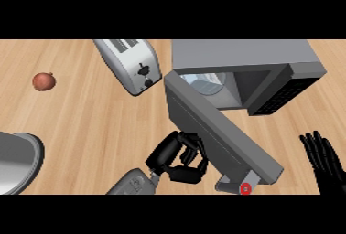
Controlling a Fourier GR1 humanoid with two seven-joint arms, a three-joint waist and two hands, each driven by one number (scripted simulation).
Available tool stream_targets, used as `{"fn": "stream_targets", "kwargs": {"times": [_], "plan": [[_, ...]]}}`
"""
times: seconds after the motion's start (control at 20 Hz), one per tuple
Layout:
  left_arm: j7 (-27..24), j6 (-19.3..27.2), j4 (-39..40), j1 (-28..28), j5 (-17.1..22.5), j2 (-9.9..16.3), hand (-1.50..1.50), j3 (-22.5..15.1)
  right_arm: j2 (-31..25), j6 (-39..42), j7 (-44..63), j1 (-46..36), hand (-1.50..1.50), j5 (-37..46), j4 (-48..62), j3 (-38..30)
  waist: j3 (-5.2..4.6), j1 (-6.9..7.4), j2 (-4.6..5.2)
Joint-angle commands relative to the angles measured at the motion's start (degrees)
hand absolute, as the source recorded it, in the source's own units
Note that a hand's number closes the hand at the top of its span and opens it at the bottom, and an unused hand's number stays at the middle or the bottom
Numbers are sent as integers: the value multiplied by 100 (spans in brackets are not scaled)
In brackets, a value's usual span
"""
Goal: Pick up the milk, place it into the microwave and close the microwave
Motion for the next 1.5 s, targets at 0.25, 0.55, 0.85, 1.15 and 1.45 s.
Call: {"fn": "stream_targets", "kwargs": {"times": [0.25,0.55,0.85,1.15,1.45], "plan": [[-501,1176,1337,-1123,1704,-23,150,-1119,-115,414,638,228,-150,-604,-1311,140,-8,-269,77],[-748,1619,1193,-1303,2511,-22,150,-1591,-350,706,1118,306,-150,-1029,-1828,163,-19,-500,114],[-891,2136,1003,-1762,3243,-22,150,-1567,-562,809,1445,142,-150,-1216,-2063,160,-20,-698,161],[-1040,2957,1193,-2052,3818,-23,150,-1239,-881,856,1696,-127,-150,-1343,-2315,-5,-25,-842,215],[-823,3281,1428,-2735,4368,-24,-150,-1141,-1072,882,1827,-393,-150,-1662,-2293,-250,-7,-1008,259]]}}
